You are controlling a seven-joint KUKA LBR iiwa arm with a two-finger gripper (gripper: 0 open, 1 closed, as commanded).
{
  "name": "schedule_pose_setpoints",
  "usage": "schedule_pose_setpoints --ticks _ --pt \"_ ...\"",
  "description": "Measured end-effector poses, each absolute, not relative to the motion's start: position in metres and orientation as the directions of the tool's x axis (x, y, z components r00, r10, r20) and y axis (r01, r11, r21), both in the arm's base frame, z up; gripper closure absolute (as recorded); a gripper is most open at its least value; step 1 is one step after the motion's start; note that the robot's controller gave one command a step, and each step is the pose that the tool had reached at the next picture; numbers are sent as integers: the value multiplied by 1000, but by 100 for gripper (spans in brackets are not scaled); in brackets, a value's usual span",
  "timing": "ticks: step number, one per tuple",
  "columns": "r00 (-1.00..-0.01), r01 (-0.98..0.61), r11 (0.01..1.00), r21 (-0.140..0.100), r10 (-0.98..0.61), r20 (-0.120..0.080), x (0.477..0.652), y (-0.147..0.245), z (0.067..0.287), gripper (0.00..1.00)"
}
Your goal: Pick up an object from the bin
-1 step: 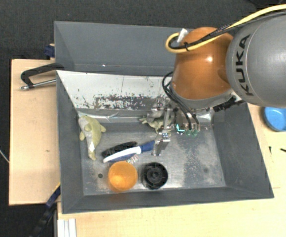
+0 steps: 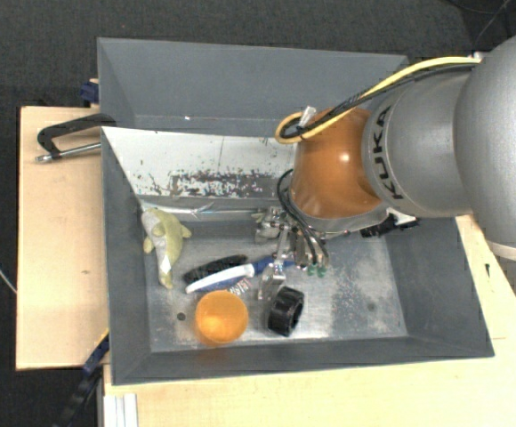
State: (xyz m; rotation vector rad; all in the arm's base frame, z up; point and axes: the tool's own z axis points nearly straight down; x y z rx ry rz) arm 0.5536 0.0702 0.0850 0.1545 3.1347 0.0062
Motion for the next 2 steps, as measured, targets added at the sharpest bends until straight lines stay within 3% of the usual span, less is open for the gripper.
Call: schedule_pose_setpoints --ticks 1,2 --pt "-995 97 995 2 97 -1 552 69 86 100" --pt "-999 -35 999 2 -35 -12 534 91 240 100"
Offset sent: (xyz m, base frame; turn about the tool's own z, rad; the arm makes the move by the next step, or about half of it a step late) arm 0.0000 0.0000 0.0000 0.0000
